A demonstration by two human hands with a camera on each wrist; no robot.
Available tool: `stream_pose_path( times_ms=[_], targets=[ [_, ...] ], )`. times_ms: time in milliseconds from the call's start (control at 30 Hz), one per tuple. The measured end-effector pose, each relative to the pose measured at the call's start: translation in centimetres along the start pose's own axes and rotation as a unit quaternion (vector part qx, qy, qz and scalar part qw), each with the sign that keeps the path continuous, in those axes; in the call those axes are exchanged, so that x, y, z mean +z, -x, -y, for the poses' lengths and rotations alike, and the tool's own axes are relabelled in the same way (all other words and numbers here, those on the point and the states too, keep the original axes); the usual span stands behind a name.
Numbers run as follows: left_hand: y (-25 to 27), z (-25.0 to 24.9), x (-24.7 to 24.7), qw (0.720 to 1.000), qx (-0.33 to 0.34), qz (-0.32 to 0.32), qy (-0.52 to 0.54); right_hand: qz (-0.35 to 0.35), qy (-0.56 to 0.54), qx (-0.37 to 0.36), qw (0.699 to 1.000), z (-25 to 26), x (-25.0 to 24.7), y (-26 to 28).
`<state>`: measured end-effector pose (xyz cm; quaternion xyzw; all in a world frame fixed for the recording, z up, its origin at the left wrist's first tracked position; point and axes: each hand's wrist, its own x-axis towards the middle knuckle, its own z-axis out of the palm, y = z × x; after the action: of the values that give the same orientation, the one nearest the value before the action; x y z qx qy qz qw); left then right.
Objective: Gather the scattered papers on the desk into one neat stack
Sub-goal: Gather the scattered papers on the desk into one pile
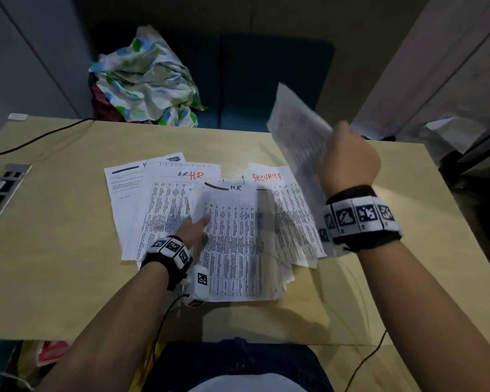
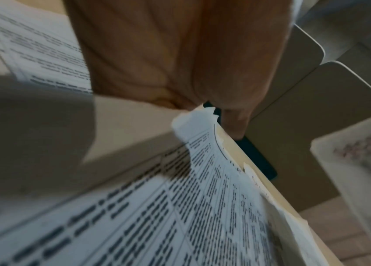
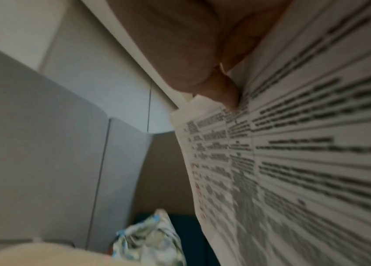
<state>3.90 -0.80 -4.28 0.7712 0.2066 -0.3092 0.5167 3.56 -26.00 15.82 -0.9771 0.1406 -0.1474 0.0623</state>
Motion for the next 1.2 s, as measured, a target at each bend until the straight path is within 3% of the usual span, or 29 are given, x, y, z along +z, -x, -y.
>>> stream_pose_path(
  times_ms=[67, 133, 200, 233, 333, 433, 533, 633, 733, 900, 1033, 1200],
  targets=[
    [0.7, -0.3, -0.2, 0.994, -0.037, 0.042, 0.096, -0.047, -0.070, -0.009, 0.996, 1.4, -1.5, -0.5],
    [0.8, -0.2, -0.6, 0.979, -0.032, 0.054, 0.193, -0.051, -0.158, 0.023, 0.986, 1.9, -1.2, -1.1],
    [0.9, -0.1, -0.8, 0.968, -0.008, 0.028, 0.249, 0.010, -0.216, 0.085, 0.973, 1.6, 1.5, -1.4],
    [0.9, 0.1, -0.9, 0.966, -0.033, 0.018, 0.256, 0.060, -0.230, 0.117, 0.964, 1.2, 3.6, -1.3],
    [0.6, 0.6, -1.2, 0.941, -0.052, 0.072, 0.326, 0.192, -0.223, 0.171, 0.940, 0.2, 10.0, 0.7],
    [0.3, 0.4, -1.5, 0.955, -0.076, 0.074, 0.276, 0.270, -0.193, 0.141, 0.933, -0.3, 14.8, 3.7],
    [-0.9, 0.8, -1.4, 0.992, -0.089, 0.057, 0.071, 0.313, -0.186, 0.136, 0.921, -0.4, 17.2, 5.5],
    [-1.6, 1.1, -0.7, 0.994, -0.057, 0.013, -0.094, 0.313, -0.176, 0.147, 0.921, -0.8, 18.1, 5.4],
    [-2.2, 1.4, 0.0, 0.988, -0.059, -0.034, -0.140, 0.249, -0.081, 0.175, 0.949, -3.1, 18.2, 3.7],
    [-2.6, 1.6, 0.1, 0.987, -0.052, -0.031, -0.147, 0.307, -0.052, 0.299, 0.902, -8.1, 18.0, 0.6],
    [-2.4, 1.5, 0.1, 0.988, -0.044, -0.033, -0.148, 0.364, -0.077, 0.295, 0.880, -8.4, 19.0, 0.7],
    [-1.7, 1.2, 0.4, 0.987, -0.031, -0.039, -0.151, 0.352, -0.001, 0.261, 0.899, -6.6, 19.6, 1.2]
  ],
)
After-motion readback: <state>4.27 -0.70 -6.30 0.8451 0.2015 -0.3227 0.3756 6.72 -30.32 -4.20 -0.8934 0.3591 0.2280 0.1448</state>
